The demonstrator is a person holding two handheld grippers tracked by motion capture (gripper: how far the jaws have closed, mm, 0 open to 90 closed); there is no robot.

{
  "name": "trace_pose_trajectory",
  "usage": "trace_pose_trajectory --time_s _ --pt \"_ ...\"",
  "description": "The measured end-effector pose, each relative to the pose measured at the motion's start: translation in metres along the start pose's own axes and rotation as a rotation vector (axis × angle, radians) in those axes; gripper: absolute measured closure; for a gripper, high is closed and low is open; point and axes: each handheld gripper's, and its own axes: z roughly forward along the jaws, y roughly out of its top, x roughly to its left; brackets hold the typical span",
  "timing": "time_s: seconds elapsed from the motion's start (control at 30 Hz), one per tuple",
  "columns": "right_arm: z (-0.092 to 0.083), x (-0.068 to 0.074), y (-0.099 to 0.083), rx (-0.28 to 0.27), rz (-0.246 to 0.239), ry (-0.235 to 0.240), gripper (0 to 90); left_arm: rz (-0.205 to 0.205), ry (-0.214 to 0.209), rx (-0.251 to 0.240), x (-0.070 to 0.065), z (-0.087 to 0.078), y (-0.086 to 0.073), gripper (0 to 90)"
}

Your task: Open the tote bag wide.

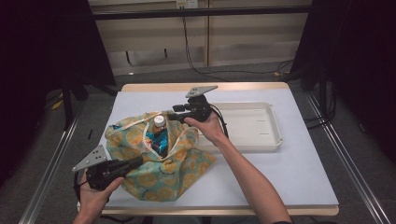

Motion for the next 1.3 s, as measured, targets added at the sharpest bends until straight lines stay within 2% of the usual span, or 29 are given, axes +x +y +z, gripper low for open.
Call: trace_pose_trajectory --time_s 0.03,0.13,0.17,0.33,0.37,0.53,0.63,0.77,0.83,0.97,1.1,1.3 --pt "0.001 0.001 0.001 0.001 -0.007 0.0 67.9 -0.001 0.01 0.004 -0.001 0.0 0.0 90.0" --pt "0.001 0.003 0.004 -0.012 -0.01 0.019 87.7 -0.002 -0.004 -0.005 0.0 0.0 0.0 90.0" --pt "0.0 0.004 0.005 -0.013 -0.015 0.02 89.5 -0.001 -0.005 -0.005 0.0 0.0 0.0 90.0" --pt "-0.017 0.01 0.014 -0.046 -0.031 0.026 88.9 0.0 0.004 0.009 0.0 0.0 0.0 90.0" --pt "-0.02 0.012 0.016 -0.052 -0.035 0.025 88.6 -0.004 -0.005 0.008 0.0 0.0 0.0 90.0" --pt "-0.034 0.026 0.023 -0.063 -0.058 0.035 89.7 0.008 0.001 0.023 -0.001 0.0 -0.001 90.0" --pt "-0.041 0.037 0.023 -0.062 -0.079 0.042 89.4 0.004 0.004 0.033 -0.001 -0.001 -0.002 90.0" --pt "-0.05 0.047 0.025 -0.078 -0.088 0.054 87.1 -0.016 0.004 0.02 0.001 -0.006 -0.007 90.0" --pt "-0.052 0.049 0.025 -0.073 -0.091 0.065 90.0 -0.021 0.009 0.017 0.001 -0.007 -0.007 90.0" --pt "-0.054 0.054 0.024 -0.064 -0.104 0.059 90.0 -0.015 0.01 0.028 0.001 -0.006 -0.007 90.0" --pt "-0.06 0.06 0.025 -0.081 -0.108 0.065 89.9 -0.021 0.01 0.032 0.001 -0.007 -0.008 90.0" --pt "-0.07 0.062 0.024 -0.108 -0.094 0.086 82.1 -0.037 0.021 0.034 0.0 -0.017 -0.015 90.0"
